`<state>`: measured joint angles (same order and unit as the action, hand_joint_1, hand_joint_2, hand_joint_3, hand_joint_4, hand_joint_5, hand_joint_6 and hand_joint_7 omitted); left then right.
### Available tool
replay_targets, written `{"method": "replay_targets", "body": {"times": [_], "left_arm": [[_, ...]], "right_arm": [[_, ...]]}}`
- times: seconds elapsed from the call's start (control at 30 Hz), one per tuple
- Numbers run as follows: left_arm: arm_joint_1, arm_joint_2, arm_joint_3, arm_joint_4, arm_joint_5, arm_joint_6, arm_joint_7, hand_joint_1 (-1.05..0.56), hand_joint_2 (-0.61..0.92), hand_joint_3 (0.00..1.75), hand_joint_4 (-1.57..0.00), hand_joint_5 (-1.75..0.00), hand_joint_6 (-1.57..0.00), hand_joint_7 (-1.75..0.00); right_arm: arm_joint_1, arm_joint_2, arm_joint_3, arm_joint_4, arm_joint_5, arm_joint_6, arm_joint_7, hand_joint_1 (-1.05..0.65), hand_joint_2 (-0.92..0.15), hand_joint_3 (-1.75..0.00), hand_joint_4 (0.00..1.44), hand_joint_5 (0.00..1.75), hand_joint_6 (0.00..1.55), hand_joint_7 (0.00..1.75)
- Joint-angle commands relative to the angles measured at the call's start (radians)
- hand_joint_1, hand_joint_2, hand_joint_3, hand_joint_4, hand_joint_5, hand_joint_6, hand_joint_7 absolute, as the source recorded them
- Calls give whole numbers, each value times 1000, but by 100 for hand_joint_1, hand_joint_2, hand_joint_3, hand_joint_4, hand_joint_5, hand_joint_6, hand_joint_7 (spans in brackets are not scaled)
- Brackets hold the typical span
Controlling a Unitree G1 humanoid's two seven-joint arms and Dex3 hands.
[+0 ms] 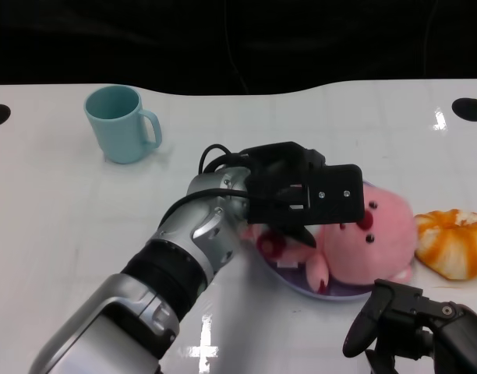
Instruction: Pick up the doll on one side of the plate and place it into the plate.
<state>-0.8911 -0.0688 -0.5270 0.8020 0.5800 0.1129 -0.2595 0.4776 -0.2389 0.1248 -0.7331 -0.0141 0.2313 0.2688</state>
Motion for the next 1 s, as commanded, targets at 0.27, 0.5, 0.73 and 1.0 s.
{"method": "replay_targets", "body": {"times": [0.27, 0.5, 0.73, 1.0], "left_arm": [[34, 72, -47, -134, 43, -6, -18, -105, 92, 44, 0, 0, -1, 0], [153, 165, 6, -366, 3, -11, -54, -104, 92, 47, -1, 0, -2, -1], [292, 240, 114, -584, -107, -33, -88, -81, 92, 44, -15, -9, -14, -7], [443, 272, 227, -774, -231, -41, -87, -67, 92, 38, -12, -84, -41, -21]], "right_arm": [[-7, -6, -9, 10, 11, -20, 2, -4, -54, -122, 67, 171, 60, 147], [-6, -7, -26, 20, 28, -31, 6, -4, -55, -122, 66, 171, 59, 147], [-3, -5, -48, 12, 98, 17, 21, -6, -59, -122, 62, 175, 56, 152], [0, -8, -50, -1, 102, 45, 15, -6, -59, -121, 62, 175, 54, 153]]}}
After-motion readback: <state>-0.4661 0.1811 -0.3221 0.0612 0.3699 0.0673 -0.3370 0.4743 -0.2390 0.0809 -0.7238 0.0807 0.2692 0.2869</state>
